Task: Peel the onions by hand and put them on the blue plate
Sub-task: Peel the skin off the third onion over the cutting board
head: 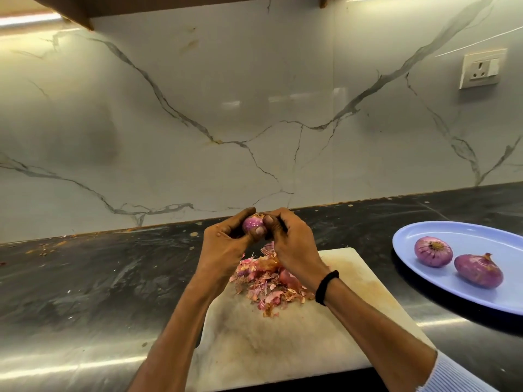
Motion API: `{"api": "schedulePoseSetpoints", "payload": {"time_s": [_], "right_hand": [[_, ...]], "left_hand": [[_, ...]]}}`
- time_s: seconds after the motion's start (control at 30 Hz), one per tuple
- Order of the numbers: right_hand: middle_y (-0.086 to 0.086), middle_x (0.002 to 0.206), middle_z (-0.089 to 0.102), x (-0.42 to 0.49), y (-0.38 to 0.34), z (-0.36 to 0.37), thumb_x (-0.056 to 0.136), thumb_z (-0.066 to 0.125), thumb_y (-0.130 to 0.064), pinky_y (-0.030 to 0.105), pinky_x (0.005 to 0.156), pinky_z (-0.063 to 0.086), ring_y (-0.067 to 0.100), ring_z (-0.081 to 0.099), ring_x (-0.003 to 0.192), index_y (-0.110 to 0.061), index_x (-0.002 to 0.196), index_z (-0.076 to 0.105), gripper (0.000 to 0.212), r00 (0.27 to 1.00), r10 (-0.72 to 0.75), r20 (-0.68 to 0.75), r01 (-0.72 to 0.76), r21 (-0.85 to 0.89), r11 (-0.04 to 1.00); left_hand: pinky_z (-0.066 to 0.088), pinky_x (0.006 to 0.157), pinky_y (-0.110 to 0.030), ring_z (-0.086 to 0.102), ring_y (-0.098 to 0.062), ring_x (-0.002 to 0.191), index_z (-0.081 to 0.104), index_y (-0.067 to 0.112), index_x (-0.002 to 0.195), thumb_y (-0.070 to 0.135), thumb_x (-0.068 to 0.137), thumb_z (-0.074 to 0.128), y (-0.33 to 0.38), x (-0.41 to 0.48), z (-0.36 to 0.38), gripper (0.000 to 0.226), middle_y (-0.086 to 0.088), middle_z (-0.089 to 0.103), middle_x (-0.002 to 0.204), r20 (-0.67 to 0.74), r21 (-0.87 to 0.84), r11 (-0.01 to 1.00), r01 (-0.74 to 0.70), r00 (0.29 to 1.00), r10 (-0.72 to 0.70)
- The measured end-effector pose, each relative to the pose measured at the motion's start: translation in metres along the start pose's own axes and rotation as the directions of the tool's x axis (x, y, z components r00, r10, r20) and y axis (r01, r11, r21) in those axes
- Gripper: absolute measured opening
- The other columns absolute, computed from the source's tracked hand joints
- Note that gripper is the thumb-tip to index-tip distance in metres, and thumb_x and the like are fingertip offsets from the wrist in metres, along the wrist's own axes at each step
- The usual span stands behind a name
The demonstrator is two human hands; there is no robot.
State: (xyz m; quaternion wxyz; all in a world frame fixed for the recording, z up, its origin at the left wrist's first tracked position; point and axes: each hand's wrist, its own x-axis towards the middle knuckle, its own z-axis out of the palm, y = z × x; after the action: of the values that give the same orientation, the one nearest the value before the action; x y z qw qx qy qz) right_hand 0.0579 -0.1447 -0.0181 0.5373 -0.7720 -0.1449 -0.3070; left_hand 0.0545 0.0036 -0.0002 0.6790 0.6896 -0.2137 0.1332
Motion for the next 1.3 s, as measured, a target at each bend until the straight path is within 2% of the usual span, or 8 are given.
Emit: {"api": "schedulePoseSetpoints", "payload": {"time_s": [0.2,0.33,0.43,0.53,0.63,0.83,1.03,1.3], "right_hand": [[0.005,0.096,0.061,0.000,0.001,0.001,0.102,0.049,-0.009,0.030,0.077,0.057,0.016,0.059,0.088,-0.012,0.095,0.056,0.011,0.992,0.016,-0.127,-0.024,-0.064,0.998],[0.004,0.099,0.064,0.003,0.001,-0.001,0.104,0.049,-0.018,0.029,0.078,0.057,0.017,0.062,0.091,-0.013,0.103,0.061,0.012,0.996,0.031,-0.078,-0.033,-0.026,0.999],[0.003,0.108,0.064,0.001,-0.001,-0.001,0.105,0.047,-0.017,0.025,0.079,0.058,0.016,0.063,0.095,-0.013,0.117,0.062,0.019,0.996,-0.083,-0.037,0.083,-0.011,0.996],[0.004,0.121,0.058,-0.001,-0.003,-0.002,0.101,0.053,-0.006,0.022,0.085,0.057,0.013,0.060,0.107,-0.016,0.128,0.055,0.029,0.977,-0.199,0.073,0.199,0.013,0.980],[0.003,0.124,0.053,0.001,-0.002,-0.004,0.092,0.066,-0.005,0.022,0.088,0.056,0.011,0.060,0.110,-0.022,0.129,0.050,0.044,0.961,-0.223,0.165,0.223,0.021,0.975],[0.004,0.121,0.052,0.000,0.003,-0.002,0.087,0.075,-0.017,0.018,0.092,0.053,0.015,0.057,0.107,-0.019,0.130,0.049,0.050,0.903,-0.365,0.228,0.398,-0.120,0.909],[-0.001,0.117,0.053,-0.002,0.001,-0.002,0.089,0.070,-0.007,0.000,0.091,0.040,0.008,0.052,0.102,-0.024,0.127,0.046,0.048,0.901,-0.377,0.215,0.415,-0.171,0.894],[0.003,0.124,0.054,-0.002,0.004,-0.002,0.088,0.070,-0.004,0.002,0.093,0.037,0.008,0.050,0.108,-0.016,0.134,0.052,0.050,0.891,-0.363,0.271,0.428,-0.239,0.872]], "left_hand": [[0.055,0.085,-0.017,0.069,-0.004,0.104,0.069,0.022,0.116,0.017,0.069,0.075,0.000,-0.006,0.009,0.047,0.011,0.075,0.106,0.055,-0.017,1.000,0.006,0.998,-0.005],[0.055,0.084,-0.017,0.070,-0.004,0.102,0.068,0.019,0.117,0.022,0.070,0.073,0.002,-0.003,0.007,0.048,0.011,0.076,0.102,0.007,-0.091,0.996,0.010,1.000,-0.010],[0.056,0.091,-0.025,0.070,-0.014,0.107,0.070,0.016,0.115,0.030,0.075,0.069,0.002,0.002,-0.001,0.042,0.004,0.076,0.105,-0.038,-0.184,0.982,0.049,0.998,-0.057],[0.058,0.085,-0.027,0.071,-0.021,0.103,0.069,0.013,0.113,0.030,0.085,0.059,0.003,0.005,-0.004,0.034,-0.004,0.075,0.105,-0.045,-0.258,0.960,0.113,0.991,-0.128],[0.059,0.077,-0.024,0.073,-0.016,0.091,0.067,0.008,0.116,0.026,0.100,0.048,0.006,0.006,-0.008,0.031,-0.012,0.071,0.108,-0.057,-0.269,0.951,0.153,0.983,-0.175],[0.059,0.073,-0.025,0.073,-0.015,0.092,0.070,0.011,0.112,0.024,0.105,0.043,0.006,0.004,-0.005,0.030,-0.001,0.076,0.100,-0.031,-0.222,0.956,0.190,0.979,-0.202],[0.059,0.075,-0.028,0.072,-0.021,0.098,0.071,0.014,0.111,0.028,0.103,0.044,0.007,0.004,-0.005,0.031,-0.004,0.075,0.105,-0.036,-0.209,0.955,0.210,0.974,-0.222],[0.056,0.083,-0.032,0.068,-0.024,0.101,0.070,0.013,0.105,0.027,0.105,0.041,0.007,0.002,-0.002,0.032,-0.009,0.071,0.107,-0.038,-0.203,0.952,0.230,0.969,-0.243]]}}
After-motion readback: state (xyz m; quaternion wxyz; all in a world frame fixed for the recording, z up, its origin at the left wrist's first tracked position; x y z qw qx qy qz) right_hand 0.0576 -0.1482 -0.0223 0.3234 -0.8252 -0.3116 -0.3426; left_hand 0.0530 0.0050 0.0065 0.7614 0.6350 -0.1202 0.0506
